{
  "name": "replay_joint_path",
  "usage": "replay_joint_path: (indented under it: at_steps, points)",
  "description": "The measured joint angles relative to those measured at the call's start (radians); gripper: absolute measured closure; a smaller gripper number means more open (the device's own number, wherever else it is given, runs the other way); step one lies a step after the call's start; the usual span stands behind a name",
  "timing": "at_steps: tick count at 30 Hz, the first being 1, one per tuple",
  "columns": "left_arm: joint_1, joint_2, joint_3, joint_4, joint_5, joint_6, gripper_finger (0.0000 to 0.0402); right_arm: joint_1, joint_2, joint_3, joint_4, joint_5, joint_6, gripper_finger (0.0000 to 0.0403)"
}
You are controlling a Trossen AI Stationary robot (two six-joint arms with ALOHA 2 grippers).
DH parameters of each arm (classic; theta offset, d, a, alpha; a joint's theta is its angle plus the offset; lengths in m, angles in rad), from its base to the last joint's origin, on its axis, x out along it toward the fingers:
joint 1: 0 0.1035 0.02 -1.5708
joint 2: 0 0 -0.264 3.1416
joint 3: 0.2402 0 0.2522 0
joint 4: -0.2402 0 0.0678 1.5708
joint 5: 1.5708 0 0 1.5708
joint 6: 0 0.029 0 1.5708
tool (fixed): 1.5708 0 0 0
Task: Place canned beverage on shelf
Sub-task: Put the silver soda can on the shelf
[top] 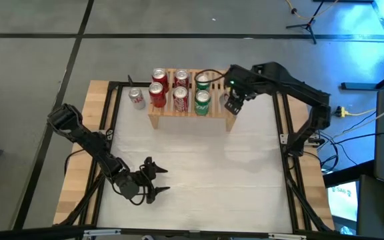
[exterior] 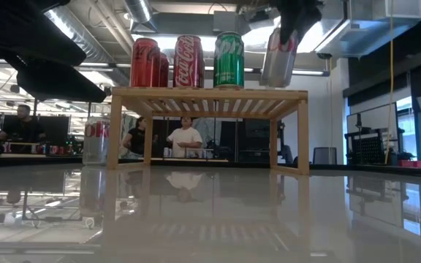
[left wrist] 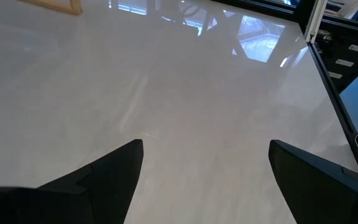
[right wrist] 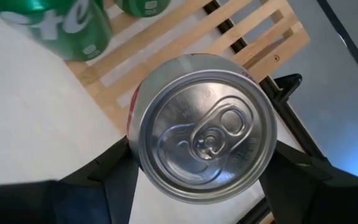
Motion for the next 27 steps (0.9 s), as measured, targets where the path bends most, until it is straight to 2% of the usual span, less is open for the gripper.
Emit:
replay_joint_path:
  at_steps: [17,27]
  points:
    - [0.0,0.0,0.0,0.0,0.0,0.002,0.0065,-0.029,0.076,0.001,0.051,-0.023,-0.093,0.0136]
    - [0.0,0.0,0.0,0.0,0.0,0.002,0.0065,-0.028,0.077,0.0,0.082,-0.016,-0.133,0.0066]
